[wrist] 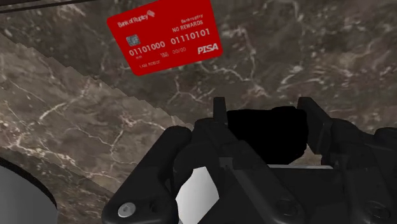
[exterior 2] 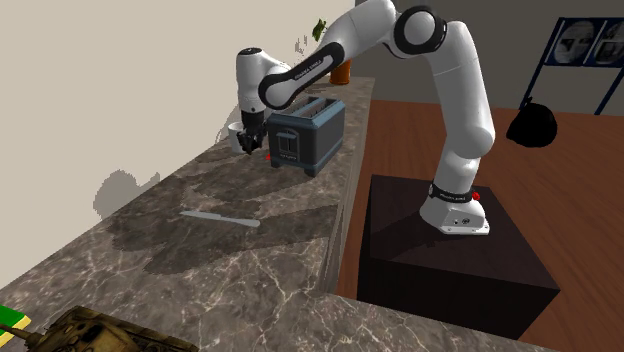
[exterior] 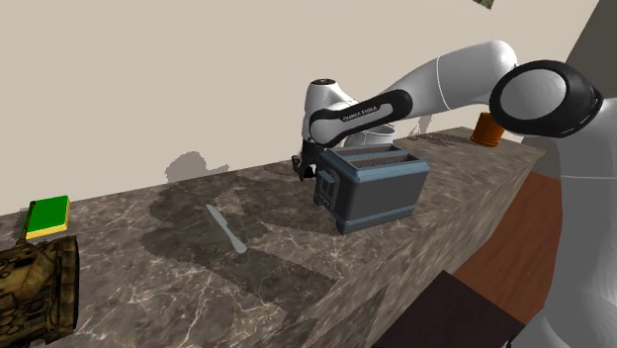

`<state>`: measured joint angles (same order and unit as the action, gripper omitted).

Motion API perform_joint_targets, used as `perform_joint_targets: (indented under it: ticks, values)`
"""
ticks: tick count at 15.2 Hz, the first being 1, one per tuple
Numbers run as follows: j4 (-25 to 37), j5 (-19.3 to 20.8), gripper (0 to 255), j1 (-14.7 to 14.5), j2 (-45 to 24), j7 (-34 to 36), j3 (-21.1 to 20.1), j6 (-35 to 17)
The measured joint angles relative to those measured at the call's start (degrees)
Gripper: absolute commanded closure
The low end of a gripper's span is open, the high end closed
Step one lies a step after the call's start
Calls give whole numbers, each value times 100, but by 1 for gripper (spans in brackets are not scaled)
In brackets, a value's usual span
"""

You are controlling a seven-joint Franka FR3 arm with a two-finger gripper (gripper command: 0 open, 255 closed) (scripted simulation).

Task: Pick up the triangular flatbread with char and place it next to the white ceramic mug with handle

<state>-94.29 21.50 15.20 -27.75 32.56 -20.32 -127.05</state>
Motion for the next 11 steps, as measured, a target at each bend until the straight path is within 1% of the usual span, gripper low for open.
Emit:
perform_joint_targets:
  ticks: [6, 11]
  values:
    - [-111, 113, 255, -26, -185, 94, 64, -282]
    - [-136, 123, 255, -26, -191, 104, 70, -314]
